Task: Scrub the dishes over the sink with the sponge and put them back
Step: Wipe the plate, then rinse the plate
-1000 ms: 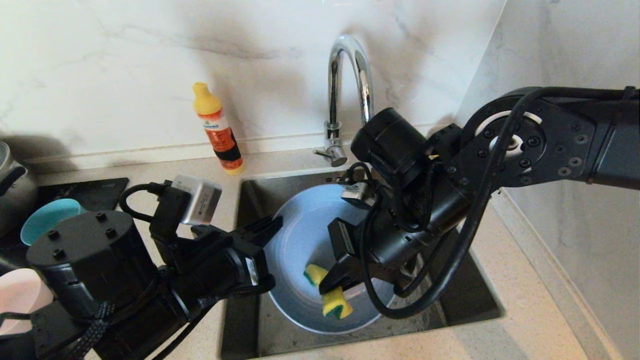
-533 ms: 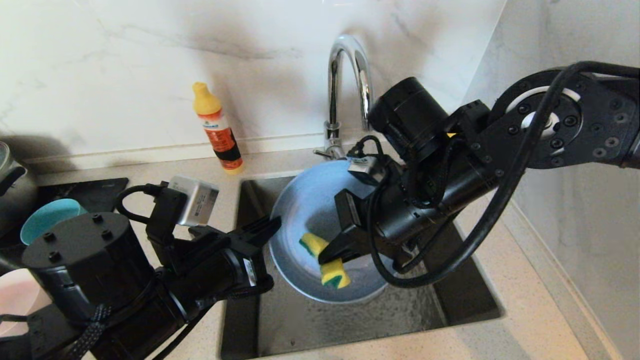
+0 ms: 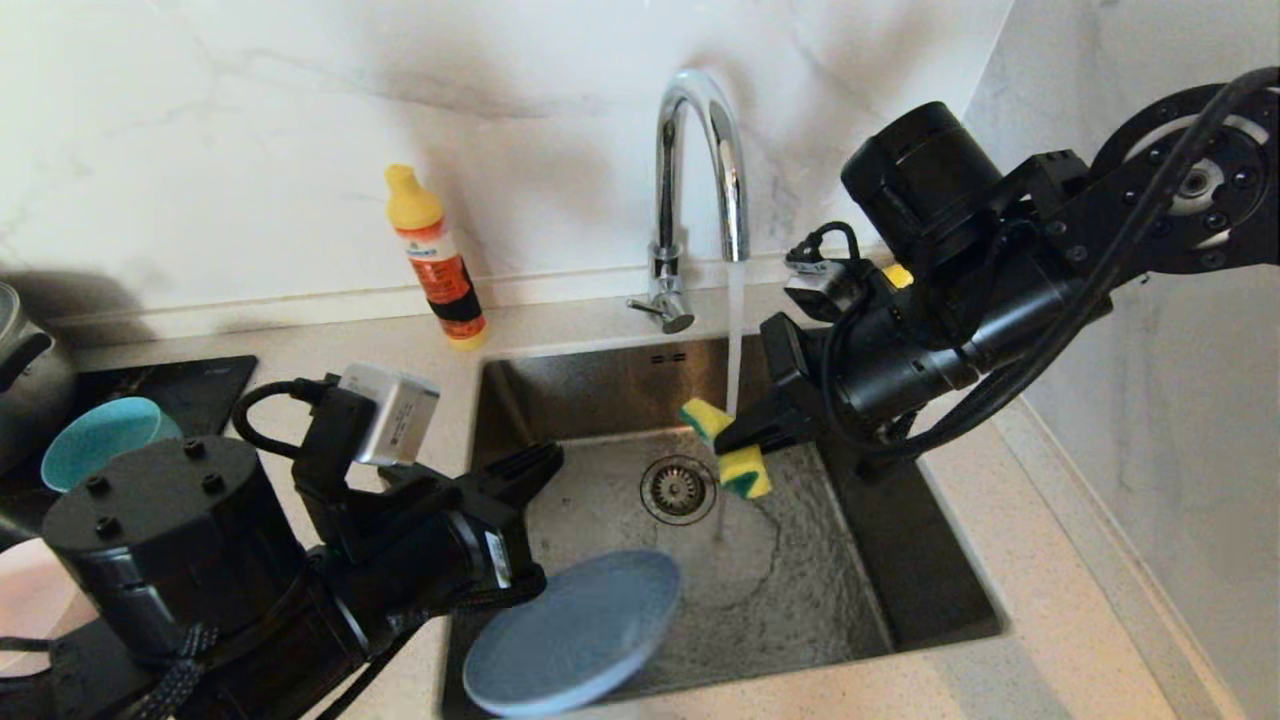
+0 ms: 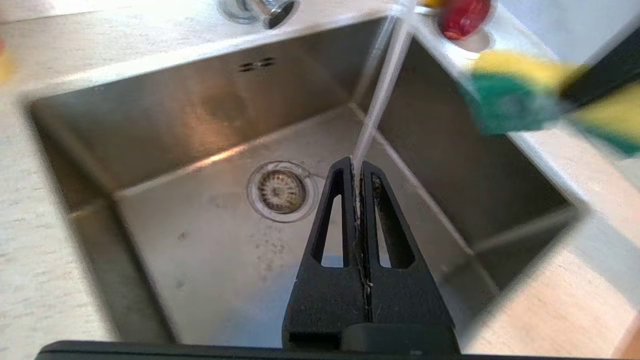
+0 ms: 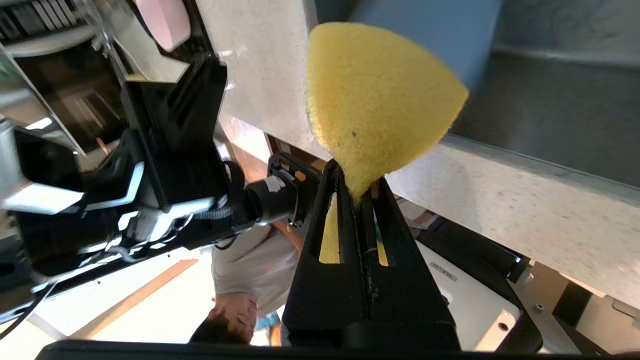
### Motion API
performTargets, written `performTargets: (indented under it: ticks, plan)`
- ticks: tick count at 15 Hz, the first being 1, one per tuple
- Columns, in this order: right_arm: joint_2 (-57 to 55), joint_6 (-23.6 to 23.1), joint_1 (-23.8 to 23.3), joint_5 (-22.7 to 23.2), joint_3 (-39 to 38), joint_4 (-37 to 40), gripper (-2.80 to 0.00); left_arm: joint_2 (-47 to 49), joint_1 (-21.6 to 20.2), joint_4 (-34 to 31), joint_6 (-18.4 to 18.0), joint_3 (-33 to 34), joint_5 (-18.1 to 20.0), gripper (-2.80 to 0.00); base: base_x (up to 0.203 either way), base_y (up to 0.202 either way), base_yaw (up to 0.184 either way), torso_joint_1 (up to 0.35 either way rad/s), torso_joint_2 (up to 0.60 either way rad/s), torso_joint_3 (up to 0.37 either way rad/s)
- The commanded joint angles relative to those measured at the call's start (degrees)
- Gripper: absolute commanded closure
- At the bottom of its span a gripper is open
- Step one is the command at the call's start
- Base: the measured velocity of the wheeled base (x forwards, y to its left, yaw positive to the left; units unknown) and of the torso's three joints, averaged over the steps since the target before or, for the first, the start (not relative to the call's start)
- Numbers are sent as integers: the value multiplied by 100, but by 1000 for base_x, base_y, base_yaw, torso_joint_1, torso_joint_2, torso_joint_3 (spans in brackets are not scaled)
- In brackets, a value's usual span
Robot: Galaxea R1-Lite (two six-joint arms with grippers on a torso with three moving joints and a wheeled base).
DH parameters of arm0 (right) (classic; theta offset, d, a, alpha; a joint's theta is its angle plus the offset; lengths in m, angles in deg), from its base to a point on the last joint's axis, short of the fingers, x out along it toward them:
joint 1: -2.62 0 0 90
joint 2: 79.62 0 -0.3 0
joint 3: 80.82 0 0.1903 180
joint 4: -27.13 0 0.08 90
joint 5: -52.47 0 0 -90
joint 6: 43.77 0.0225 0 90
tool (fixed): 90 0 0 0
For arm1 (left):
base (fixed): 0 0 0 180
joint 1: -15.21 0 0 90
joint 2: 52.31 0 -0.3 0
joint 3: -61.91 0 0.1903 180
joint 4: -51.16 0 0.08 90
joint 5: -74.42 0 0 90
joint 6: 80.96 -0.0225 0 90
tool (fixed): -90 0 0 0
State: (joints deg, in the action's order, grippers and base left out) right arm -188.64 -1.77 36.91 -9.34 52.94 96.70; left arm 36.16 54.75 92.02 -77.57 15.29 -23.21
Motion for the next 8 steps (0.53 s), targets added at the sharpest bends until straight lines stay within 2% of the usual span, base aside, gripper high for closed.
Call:
performTargets:
  ticks: [1,5,8]
  plan:
    - [76,28,-28,28,-7,52,0,30,0,37,13,-3,-10,0,0,0,0,0,0,0]
    - [337,8,-134,44,-43,242,0,22,-8,37,43,35,-19,0,0,0,0,0,0,0]
    - [628,-16,-334,88,-169,513,0,23,-24,37,461,197,-40,0,0,0,0,0,0,0]
